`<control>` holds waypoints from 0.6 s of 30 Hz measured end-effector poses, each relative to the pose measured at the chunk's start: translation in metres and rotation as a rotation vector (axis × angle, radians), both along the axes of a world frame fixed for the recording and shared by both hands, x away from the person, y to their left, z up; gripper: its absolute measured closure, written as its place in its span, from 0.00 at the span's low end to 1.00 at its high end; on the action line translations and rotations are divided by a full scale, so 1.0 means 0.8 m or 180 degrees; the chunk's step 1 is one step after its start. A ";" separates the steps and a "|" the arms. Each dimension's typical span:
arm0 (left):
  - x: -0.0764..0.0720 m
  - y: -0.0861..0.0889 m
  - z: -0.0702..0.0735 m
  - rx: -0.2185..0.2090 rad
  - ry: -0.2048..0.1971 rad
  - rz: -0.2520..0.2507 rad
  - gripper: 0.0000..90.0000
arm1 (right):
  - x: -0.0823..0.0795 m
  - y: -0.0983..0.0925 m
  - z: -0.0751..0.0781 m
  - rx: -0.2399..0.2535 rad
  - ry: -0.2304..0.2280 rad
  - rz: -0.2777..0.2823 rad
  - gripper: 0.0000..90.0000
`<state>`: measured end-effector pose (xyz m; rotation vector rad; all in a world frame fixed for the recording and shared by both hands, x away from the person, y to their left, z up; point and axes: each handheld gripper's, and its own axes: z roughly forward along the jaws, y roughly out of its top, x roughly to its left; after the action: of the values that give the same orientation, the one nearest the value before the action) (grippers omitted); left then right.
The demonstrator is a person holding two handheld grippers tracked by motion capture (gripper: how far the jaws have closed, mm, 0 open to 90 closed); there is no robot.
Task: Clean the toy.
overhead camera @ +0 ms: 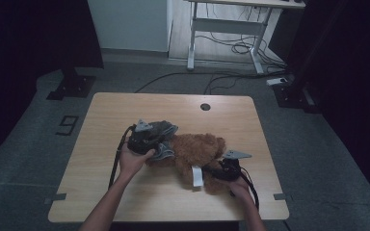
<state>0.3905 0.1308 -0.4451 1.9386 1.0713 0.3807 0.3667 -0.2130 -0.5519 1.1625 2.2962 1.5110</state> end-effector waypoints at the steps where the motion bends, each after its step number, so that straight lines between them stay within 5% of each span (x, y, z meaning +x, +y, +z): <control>1: -0.001 0.002 -0.001 -0.0004 0.0003 0.0010 0.86 | 0.000 0.000 0.000 0.0001 0.0001 0.0003 0.60; 9: 0.002 0.033 -0.009 0.0111 0.0115 0.0195 0.86 | 0.001 -0.001 0.000 0.0002 0.0018 0.0010 0.60; 13: 0.007 0.048 -0.036 0.0201 0.0326 0.0289 0.86 | 0.001 -0.001 0.000 -0.0005 0.0034 0.0002 0.60; 18: 0.011 0.055 -0.063 0.0072 0.0473 0.0303 0.86 | 0.002 -0.001 0.000 -0.0013 0.0039 -0.0011 0.60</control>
<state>0.3992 0.1751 -0.4959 1.9652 1.2634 0.3057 0.3683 -0.2139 -0.5522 1.1771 2.3029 1.5013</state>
